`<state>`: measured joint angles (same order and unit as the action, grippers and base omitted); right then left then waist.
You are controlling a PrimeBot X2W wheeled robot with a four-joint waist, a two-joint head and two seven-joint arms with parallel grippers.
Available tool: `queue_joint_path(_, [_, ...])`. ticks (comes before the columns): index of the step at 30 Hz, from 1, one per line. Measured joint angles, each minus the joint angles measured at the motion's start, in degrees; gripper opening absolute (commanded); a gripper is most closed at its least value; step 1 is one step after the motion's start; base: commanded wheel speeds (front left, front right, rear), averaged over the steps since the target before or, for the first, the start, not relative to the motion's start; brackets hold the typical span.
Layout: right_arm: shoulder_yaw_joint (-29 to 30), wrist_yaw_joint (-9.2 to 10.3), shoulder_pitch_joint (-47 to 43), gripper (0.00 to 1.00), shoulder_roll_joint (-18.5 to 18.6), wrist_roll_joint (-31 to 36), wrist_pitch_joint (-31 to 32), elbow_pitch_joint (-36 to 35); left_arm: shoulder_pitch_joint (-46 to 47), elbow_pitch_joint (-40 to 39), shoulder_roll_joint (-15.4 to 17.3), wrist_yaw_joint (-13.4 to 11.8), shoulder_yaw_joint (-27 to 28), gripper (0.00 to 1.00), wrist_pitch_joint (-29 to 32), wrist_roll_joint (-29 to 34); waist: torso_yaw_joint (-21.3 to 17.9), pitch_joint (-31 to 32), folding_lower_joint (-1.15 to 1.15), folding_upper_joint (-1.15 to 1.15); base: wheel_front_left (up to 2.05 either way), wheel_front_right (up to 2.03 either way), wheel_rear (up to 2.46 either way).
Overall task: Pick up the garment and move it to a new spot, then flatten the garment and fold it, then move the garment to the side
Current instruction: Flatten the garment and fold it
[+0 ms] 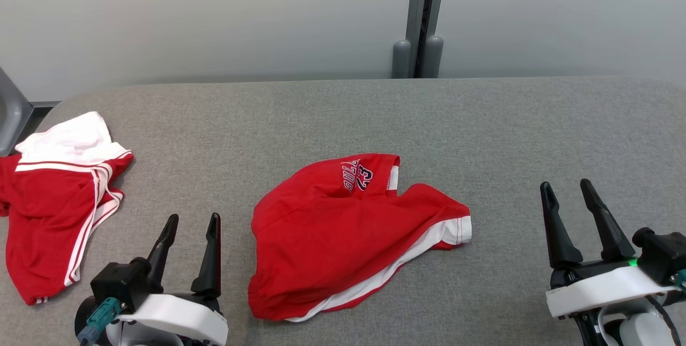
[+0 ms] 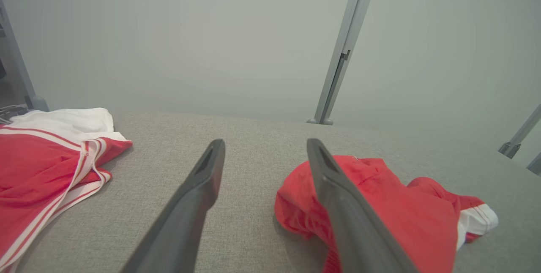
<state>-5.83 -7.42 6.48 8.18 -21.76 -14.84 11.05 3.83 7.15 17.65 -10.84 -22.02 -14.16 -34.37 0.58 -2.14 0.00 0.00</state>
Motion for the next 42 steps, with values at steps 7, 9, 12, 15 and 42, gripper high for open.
queue_joint_path(7, [-2.15,0.00,0.47,1.00,0.86,-1.52,0.00,1.57,-0.41,0.85,0.16,0.69,-1.25,1.00,2.35,-1.23,-0.15,-0.22,0.00,0.00,0.00,0.00,0.00])
queue_joint_path(9, [-3.90,0.00,1.31,1.00,1.68,-2.20,0.00,2.90,-1.20,1.68,0.44,1.03,-2.09,1.00,3.72,-1.35,-0.17,-0.42,0.00,0.00,0.00,0.00,0.00])
queue_joint_path(12, [-7.86,0.00,2.33,1.00,3.48,-3.71,0.01,5.21,-1.51,2.96,0.53,1.81,-3.32,1.00,5.48,-1.65,-0.10,-0.76,0.00,0.00,0.00,0.00,0.00])
queue_joint_path(15, [-11.90,0.00,3.72,1.00,5.56,-6.01,0.37,7.35,-2.48,4.16,0.71,2.58,-4.50,1.00,6.98,-2.05,0.10,-1.19,0.00,0.00,0.00,0.00,0.00])
queue_joint_path(42, [-32.88,0.00,14.32,1.00,12.54,-22.26,4.60,18.26,-3.48,8.68,1.48,8.12,-12.61,1.00,17.35,-3.93,1.85,-3.82,0.00,0.00,0.00,0.00,0.00])
